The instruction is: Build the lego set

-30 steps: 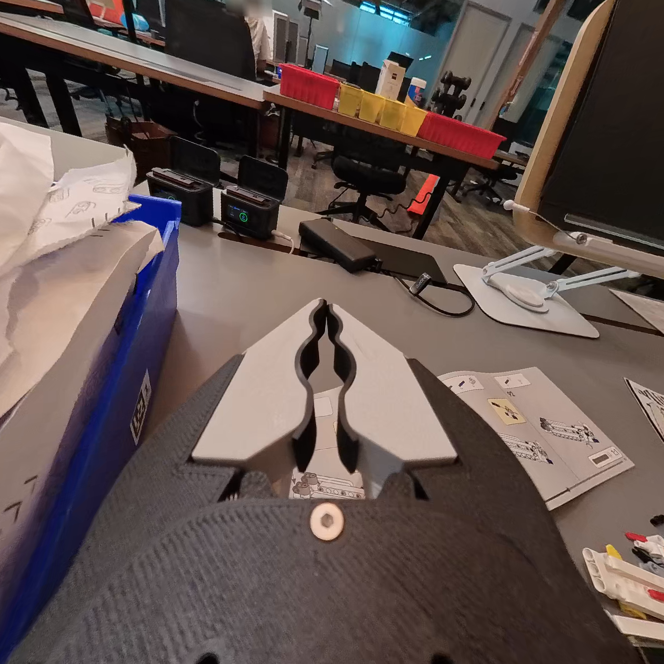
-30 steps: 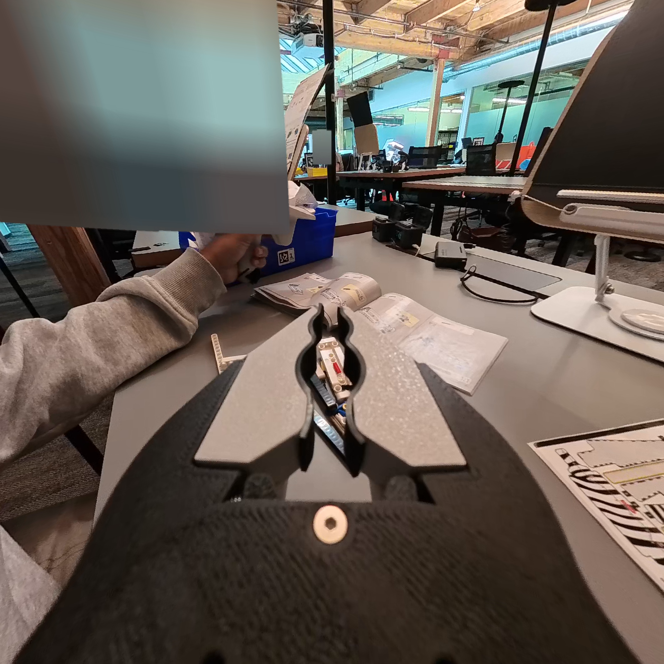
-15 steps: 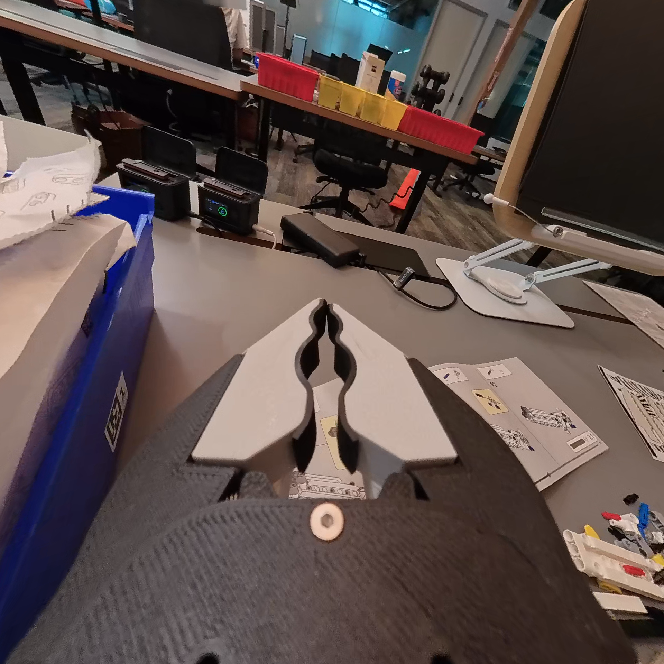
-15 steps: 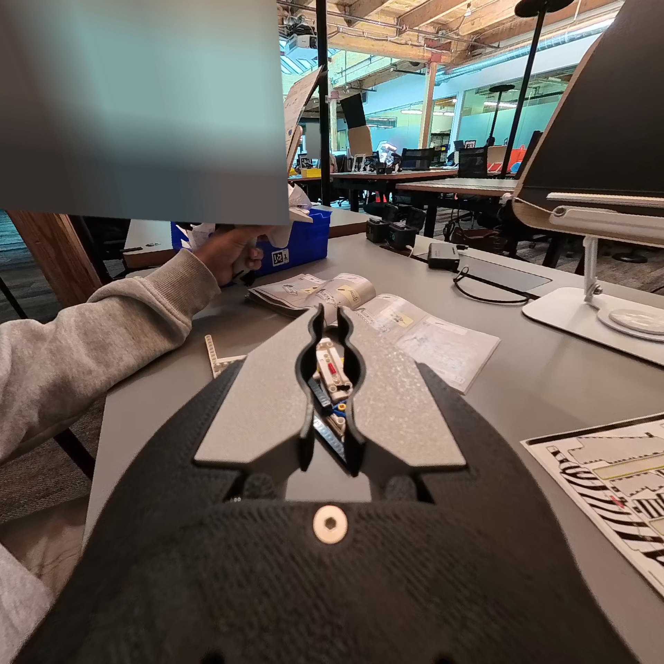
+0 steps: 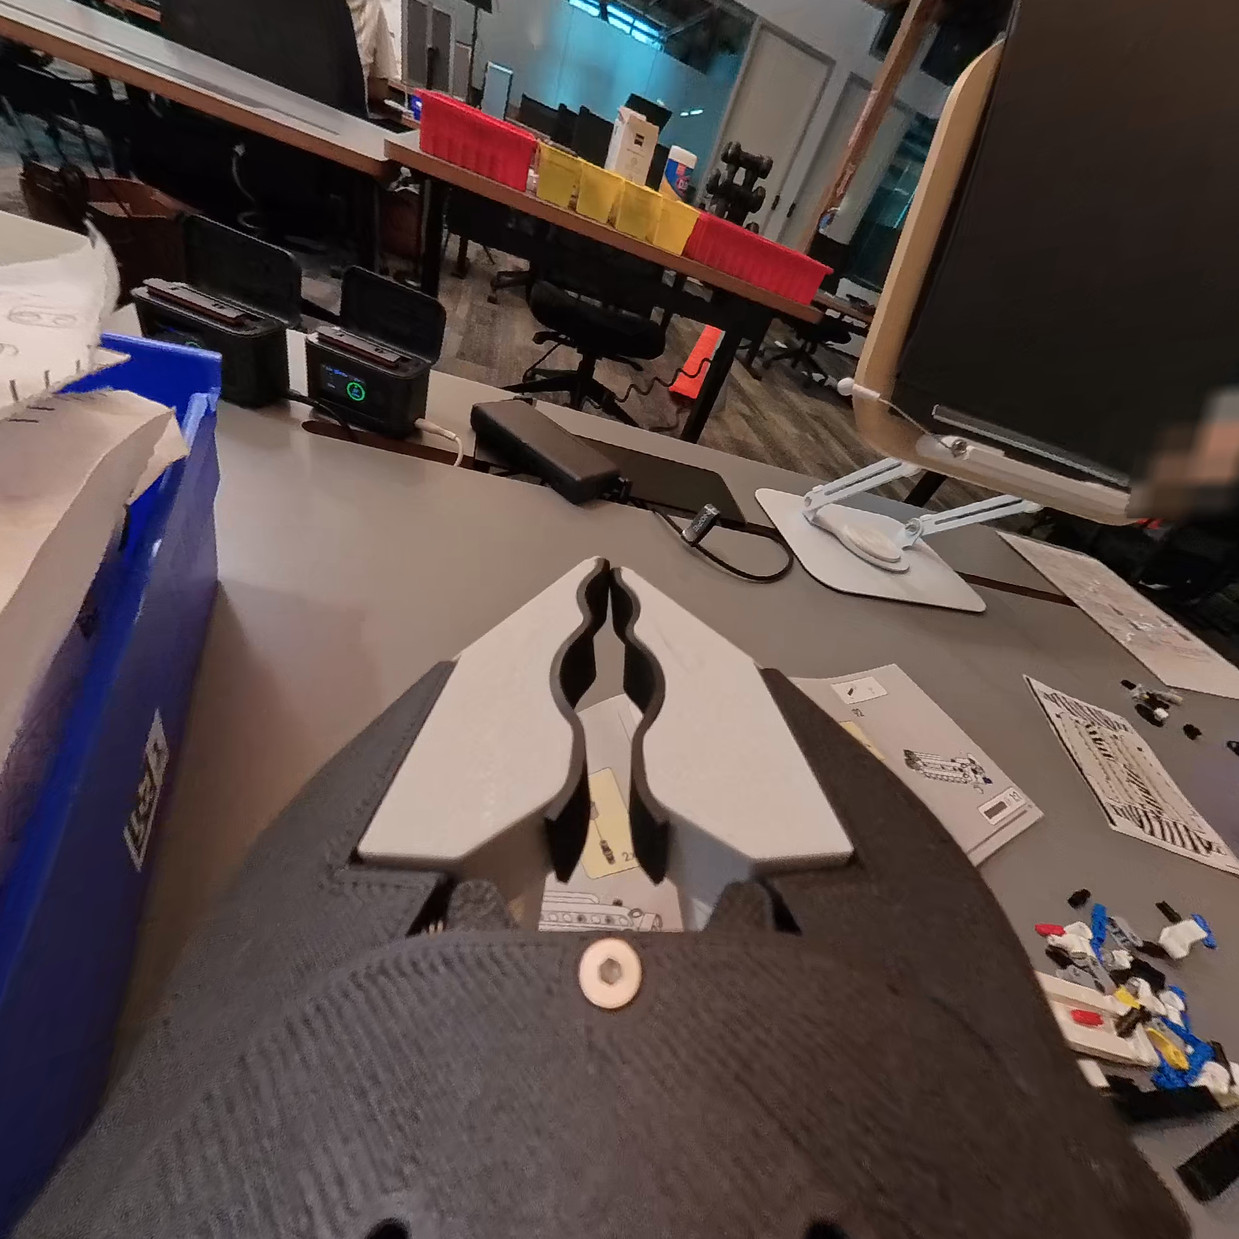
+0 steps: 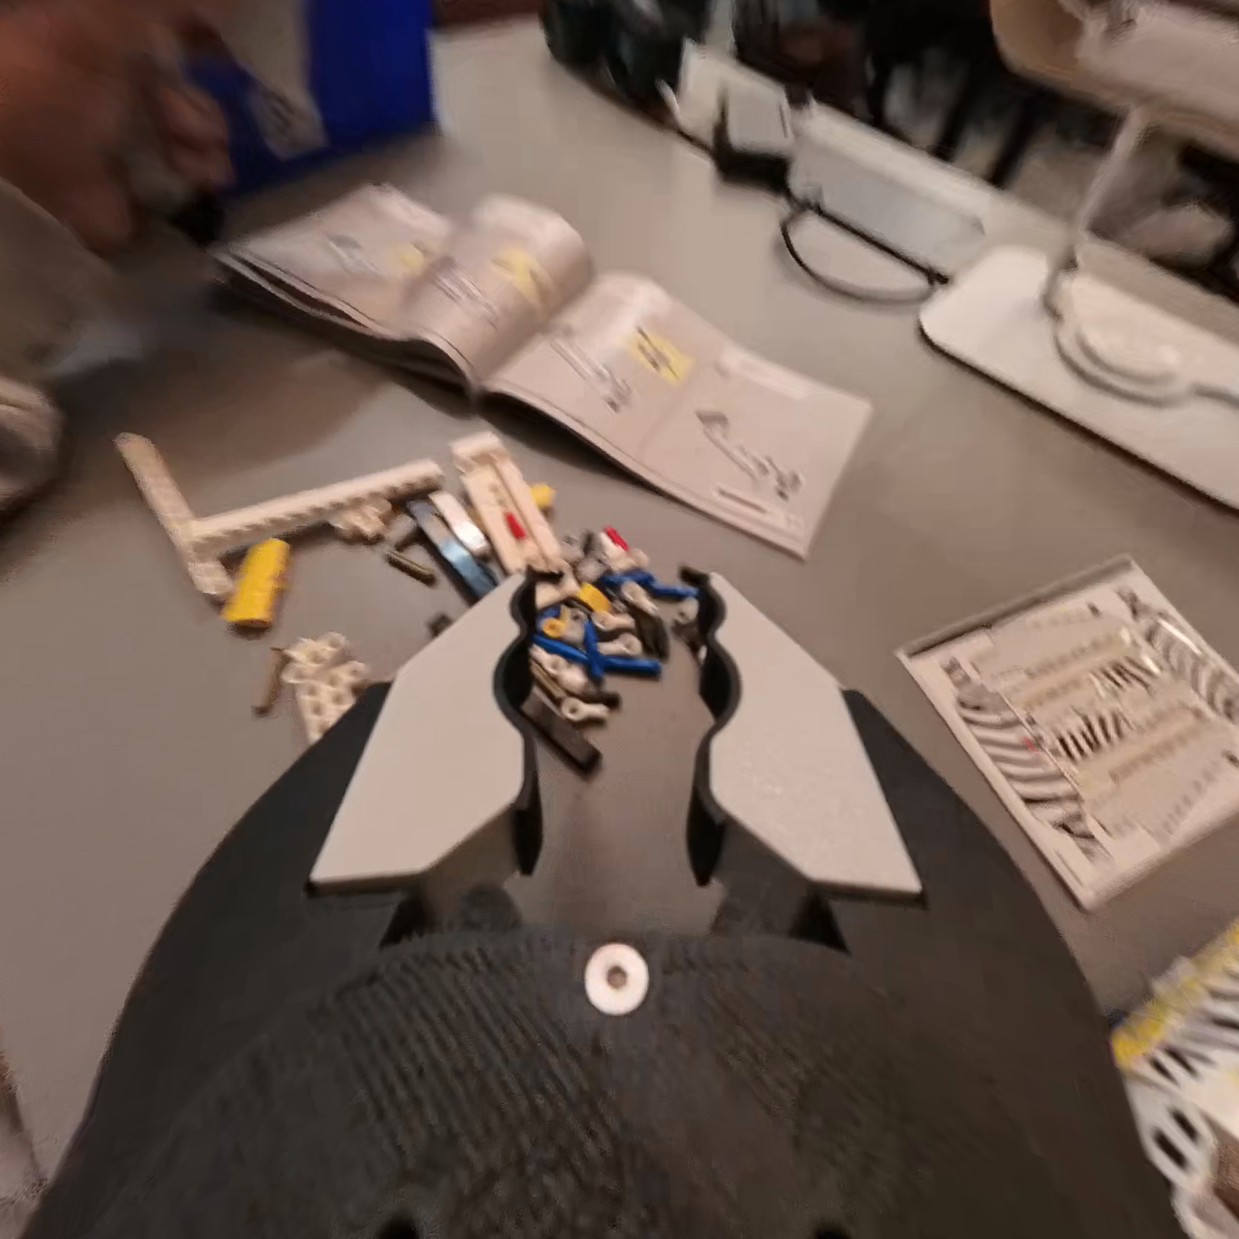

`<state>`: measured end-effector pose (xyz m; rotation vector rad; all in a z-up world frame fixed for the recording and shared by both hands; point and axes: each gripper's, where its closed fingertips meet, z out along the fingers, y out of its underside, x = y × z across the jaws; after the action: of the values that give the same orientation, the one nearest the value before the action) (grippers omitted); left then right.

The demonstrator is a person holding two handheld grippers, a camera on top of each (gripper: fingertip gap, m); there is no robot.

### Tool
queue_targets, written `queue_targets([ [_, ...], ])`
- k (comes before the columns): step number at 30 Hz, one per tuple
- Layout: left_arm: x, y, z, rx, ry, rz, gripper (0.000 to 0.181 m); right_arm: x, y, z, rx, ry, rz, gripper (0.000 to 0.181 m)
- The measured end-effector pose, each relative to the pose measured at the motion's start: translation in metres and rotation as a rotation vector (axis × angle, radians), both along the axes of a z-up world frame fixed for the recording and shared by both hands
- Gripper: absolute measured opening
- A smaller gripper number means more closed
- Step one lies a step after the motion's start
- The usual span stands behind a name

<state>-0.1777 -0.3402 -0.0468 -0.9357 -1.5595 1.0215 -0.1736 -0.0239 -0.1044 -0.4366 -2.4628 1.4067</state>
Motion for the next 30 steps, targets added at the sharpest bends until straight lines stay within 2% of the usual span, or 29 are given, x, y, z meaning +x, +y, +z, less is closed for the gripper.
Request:
queue_targets([
  [4,0.000,0.002,0.004,-0.003,0.010,-0.014,0.000,-0.035,0.022,-0.024,0.226,0.011,-0.187,0.058],
  [7,0.000,0.003,0.007,0.011,0.027,-0.023,0.000,-0.041,0.026,-0.024,0.240,0.011,-0.237,0.057],
  [11,0.001,0.004,0.011,0.034,0.049,-0.038,0.000,-0.031,0.025,-0.024,0.227,-0.023,-0.223,0.038],
  [15,0.001,0.005,0.014,0.051,0.065,-0.048,0.000,-0.016,0.023,-0.024,0.218,-0.051,-0.160,0.002],
  [20,0.000,0.007,0.013,0.058,0.066,-0.059,0.000,0.002,0.010,-0.029,0.166,-0.131,-0.072,0.000],
  [30,-0.002,0.009,0.010,0.061,0.056,-0.069,0.000,0.014,-0.015,-0.049,0.209,-0.158,0.006,0.000],
])
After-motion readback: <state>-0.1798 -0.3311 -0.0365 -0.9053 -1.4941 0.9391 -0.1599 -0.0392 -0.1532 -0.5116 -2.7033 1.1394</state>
